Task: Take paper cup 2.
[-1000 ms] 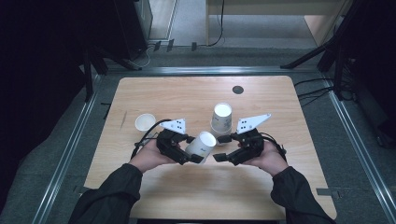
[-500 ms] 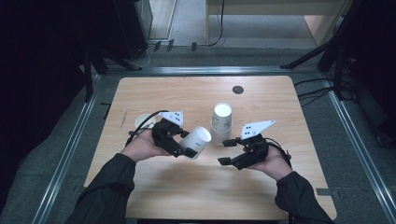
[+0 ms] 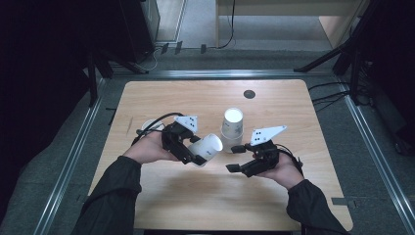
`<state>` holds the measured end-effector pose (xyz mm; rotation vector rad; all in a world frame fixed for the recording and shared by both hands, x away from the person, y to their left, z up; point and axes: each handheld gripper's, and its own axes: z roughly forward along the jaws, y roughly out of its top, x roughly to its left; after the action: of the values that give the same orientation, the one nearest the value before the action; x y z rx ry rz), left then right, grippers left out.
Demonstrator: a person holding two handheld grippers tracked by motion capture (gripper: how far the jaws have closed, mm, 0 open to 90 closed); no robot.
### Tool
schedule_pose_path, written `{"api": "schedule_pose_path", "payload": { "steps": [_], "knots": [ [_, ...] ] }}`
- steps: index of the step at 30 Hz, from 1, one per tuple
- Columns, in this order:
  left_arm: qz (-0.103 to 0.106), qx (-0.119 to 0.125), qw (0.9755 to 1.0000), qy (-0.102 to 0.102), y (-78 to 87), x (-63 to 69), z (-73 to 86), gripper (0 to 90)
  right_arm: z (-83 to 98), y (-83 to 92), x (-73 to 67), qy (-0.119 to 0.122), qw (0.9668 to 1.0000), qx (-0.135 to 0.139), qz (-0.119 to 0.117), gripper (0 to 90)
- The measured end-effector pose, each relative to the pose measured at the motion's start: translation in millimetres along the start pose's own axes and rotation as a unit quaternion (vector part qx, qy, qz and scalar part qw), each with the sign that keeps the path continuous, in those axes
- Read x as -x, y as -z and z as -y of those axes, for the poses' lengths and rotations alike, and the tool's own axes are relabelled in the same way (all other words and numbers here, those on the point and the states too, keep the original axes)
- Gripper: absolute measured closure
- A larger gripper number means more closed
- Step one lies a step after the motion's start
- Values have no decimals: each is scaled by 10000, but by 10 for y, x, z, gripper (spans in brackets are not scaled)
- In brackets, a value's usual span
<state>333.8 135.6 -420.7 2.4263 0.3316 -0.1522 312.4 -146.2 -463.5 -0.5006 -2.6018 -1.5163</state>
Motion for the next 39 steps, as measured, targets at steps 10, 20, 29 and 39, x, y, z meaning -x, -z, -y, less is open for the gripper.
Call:
{"api": "schedule_pose_path", "payload": {
  "steps": [10,20,29,39],
  "knots": [
    [-65,-484,9987,-136,-149,125,-3,272,5,-23,-7,37,10000,7,26,296],
    [12,-698,9972,-251,-235,201,-34,273,2,-64,-49,97,9998,67,-160,289],
    [-48,-1024,9939,-402,-321,225,-108,275,-48,-181,-100,191,9994,142,-263,275],
    [-120,-1211,9912,-529,-404,251,-129,275,-79,-310,-122,272,9991,52,-330,275]
  ]
}}
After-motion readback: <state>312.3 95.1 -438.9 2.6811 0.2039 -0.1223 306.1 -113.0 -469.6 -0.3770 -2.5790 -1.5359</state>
